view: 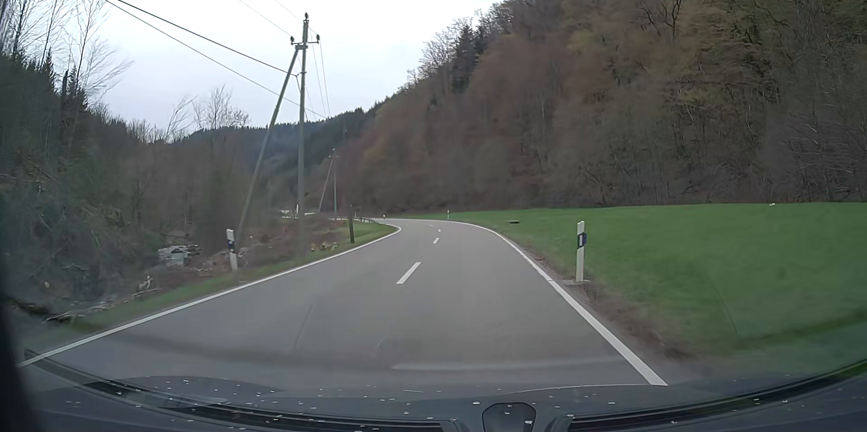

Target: Follow the waypoints while adhering to traffic rules and regulations

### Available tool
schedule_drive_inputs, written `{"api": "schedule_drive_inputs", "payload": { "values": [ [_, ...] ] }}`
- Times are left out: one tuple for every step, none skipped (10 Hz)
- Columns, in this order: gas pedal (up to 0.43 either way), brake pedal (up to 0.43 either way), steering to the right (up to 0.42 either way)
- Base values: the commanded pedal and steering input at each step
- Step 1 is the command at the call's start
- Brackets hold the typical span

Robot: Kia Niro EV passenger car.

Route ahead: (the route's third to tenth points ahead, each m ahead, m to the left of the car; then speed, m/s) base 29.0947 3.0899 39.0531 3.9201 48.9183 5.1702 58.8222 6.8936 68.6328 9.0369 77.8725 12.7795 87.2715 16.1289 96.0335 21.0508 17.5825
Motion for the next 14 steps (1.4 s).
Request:
{"api": "schedule_drive_inputs", "payload": {
  "values": [
    [0.000, 0.000, 0.004],
    [0.000, 0.000, 0.003],
    [0.000, 0.000, 0.002],
    [0.000, 0.000, 0.002],
    [0.000, 0.000, 0.002],
    [0.000, 0.000, 0.000],
    [0.000, 0.000, -0.001],
    [0.000, 0.000, -0.003],
    [0.000, 0.000, -0.004],
    [0.000, 0.000, -0.005],
    [0.000, 0.000, -0.007],
    [0.000, 0.000, -0.009],
    [0.000, 0.000, -0.013],
    [0.000, 0.000, -0.017]
  ]
}}
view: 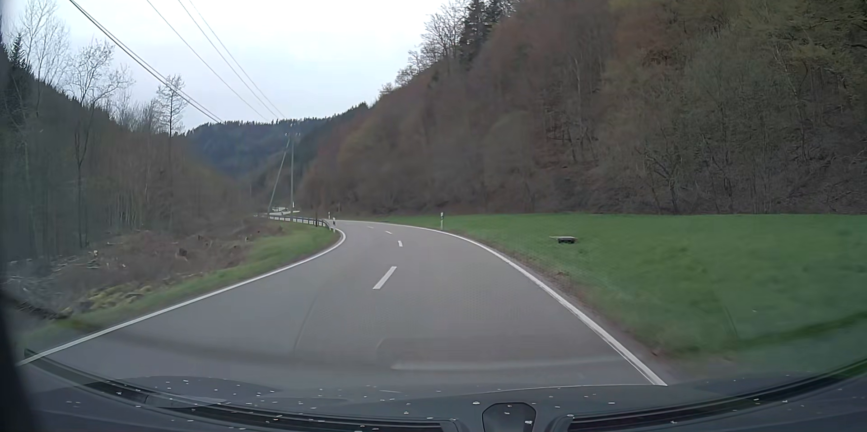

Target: Follow the waypoints while adhering to traffic rules and regulations

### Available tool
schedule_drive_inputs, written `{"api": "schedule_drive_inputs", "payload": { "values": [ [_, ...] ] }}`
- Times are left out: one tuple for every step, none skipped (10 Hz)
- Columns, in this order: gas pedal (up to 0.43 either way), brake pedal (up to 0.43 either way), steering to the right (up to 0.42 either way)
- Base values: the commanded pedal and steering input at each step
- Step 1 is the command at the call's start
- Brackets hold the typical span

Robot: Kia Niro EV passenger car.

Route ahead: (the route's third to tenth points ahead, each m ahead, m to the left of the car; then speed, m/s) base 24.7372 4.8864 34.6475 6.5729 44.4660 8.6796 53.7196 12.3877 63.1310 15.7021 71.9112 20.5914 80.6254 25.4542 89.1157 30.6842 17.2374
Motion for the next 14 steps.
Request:
{"api": "schedule_drive_inputs", "payload": {
  "values": [
    [0.000, 0.000, -0.021],
    [0.000, 0.000, -0.023],
    [0.000, 0.000, -0.024],
    [0.000, 0.000, -0.025],
    [0.000, 0.000, -0.026],
    [0.000, 0.000, -0.028],
    [0.000, 0.000, -0.029],
    [0.000, 0.000, -0.029],
    [0.000, 0.000, -0.029],
    [0.000, 0.000, -0.031],
    [0.000, 0.000, -0.036],
    [0.000, 0.000, -0.041],
    [0.000, 0.000, -0.044],
    [0.000, 0.000, -0.047]
  ]
}}
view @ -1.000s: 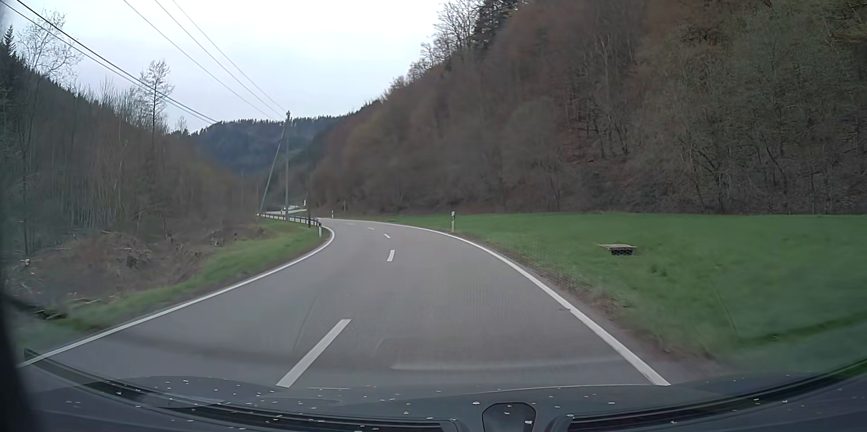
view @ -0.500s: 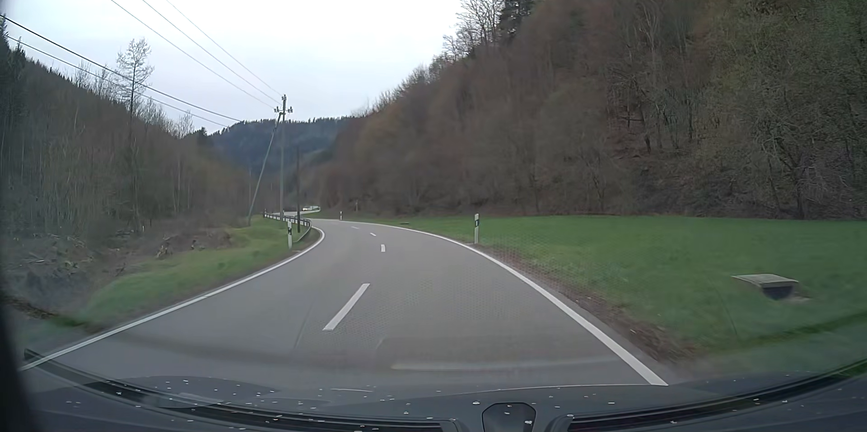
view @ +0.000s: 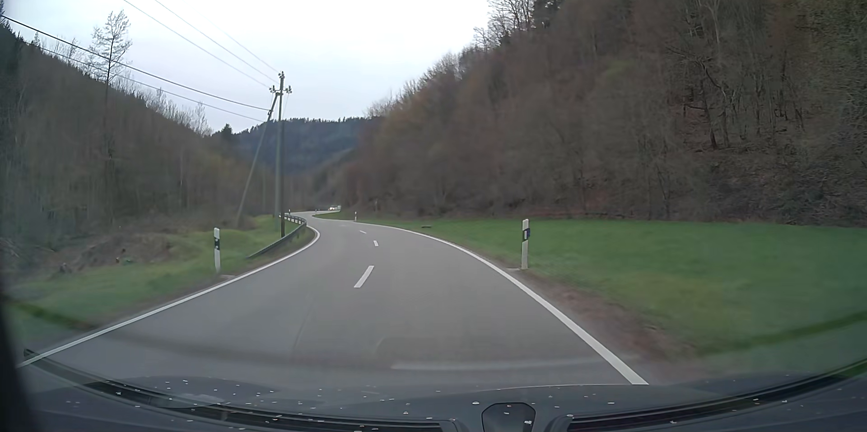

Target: Follow the waypoints while adhering to traffic rules and regulations

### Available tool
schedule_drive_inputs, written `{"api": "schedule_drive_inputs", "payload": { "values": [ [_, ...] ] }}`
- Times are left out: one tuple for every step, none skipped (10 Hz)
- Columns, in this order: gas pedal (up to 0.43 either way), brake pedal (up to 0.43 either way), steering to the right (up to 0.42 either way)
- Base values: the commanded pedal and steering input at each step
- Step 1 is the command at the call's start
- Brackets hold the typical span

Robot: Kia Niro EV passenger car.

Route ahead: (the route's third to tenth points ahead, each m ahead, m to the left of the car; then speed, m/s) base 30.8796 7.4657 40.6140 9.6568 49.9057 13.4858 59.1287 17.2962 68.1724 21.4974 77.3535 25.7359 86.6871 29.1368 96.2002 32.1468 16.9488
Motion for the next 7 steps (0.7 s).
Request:
{"api": "schedule_drive_inputs", "payload": {
  "values": [
    [0.000, 0.000, -0.048],
    [0.000, 0.000, -0.047],
    [0.000, 0.000, -0.045],
    [0.000, 0.000, -0.044],
    [0.000, 0.000, -0.045],
    [0.000, 0.000, -0.045],
    [0.000, 0.000, -0.044]
  ]
}}
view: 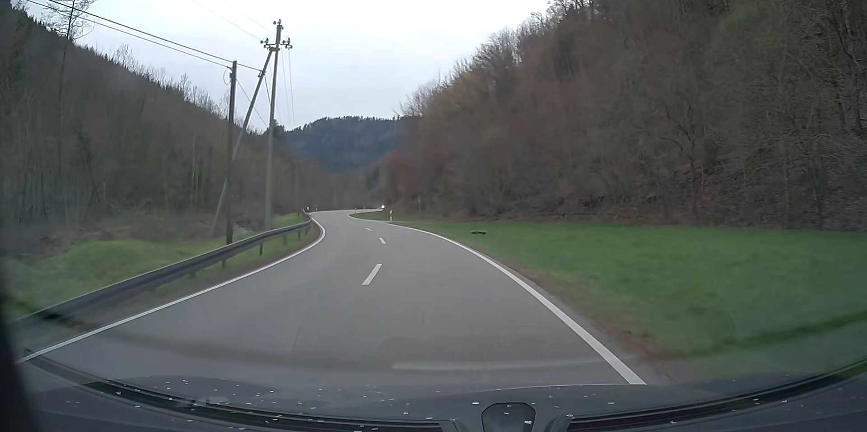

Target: Follow the waypoints while adhering to traffic rules and regulations

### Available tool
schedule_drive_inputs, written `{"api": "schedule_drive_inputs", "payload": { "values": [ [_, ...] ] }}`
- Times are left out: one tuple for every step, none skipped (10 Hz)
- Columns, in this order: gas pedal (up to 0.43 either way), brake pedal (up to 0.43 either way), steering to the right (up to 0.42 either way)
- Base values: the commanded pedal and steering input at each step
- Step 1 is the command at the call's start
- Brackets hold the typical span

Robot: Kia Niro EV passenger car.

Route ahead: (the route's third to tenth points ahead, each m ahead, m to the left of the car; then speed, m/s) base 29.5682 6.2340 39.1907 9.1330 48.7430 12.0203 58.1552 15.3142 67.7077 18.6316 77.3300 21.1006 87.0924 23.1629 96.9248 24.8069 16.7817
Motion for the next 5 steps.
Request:
{"api": "schedule_drive_inputs", "payload": {
  "values": [
    [0.000, 0.000, -0.044],
    [0.000, 0.000, -0.043],
    [0.000, 0.000, -0.043],
    [0.008, 0.000, -0.041],
    [0.157, 0.000, -0.039]
  ]
}}
